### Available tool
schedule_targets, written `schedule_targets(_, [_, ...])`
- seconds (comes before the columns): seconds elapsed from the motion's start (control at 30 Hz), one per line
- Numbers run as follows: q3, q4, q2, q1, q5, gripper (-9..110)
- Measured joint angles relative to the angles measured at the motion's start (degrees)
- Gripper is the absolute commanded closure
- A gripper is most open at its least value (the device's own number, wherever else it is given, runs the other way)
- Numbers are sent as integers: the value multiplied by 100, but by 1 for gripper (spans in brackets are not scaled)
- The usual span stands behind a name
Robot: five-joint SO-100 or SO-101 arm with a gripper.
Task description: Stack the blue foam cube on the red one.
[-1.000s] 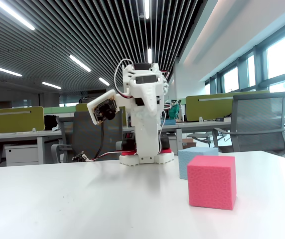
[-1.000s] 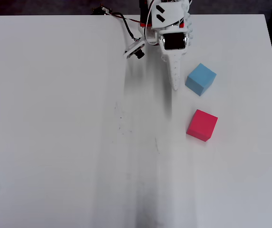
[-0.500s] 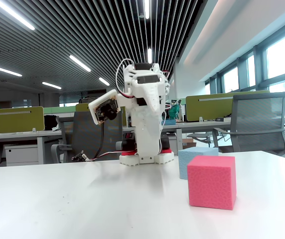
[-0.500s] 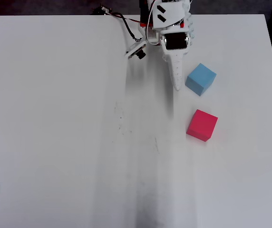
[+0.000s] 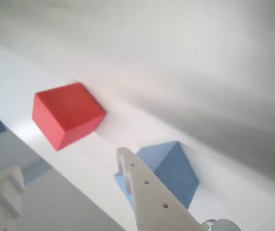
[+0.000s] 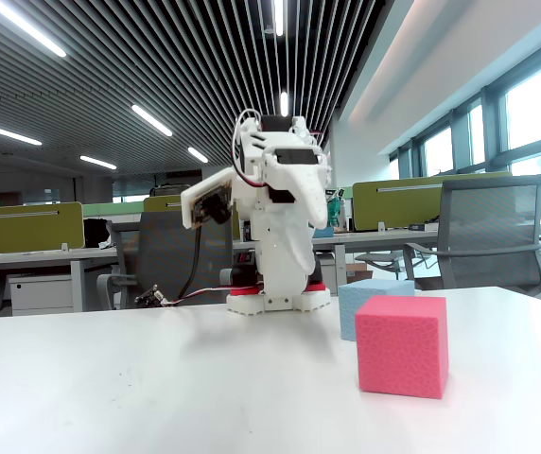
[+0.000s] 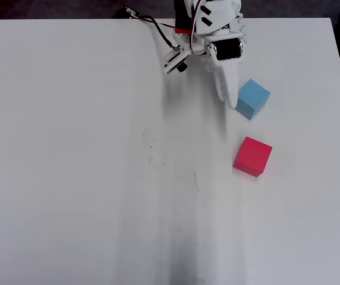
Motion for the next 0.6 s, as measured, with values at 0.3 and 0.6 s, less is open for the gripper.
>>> schedule_targets(0.3, [-2021,1450,-2030,-650,-1336,70])
schedule_targets(0.6, [-3445,2021,-4140,-844,-2197,66])
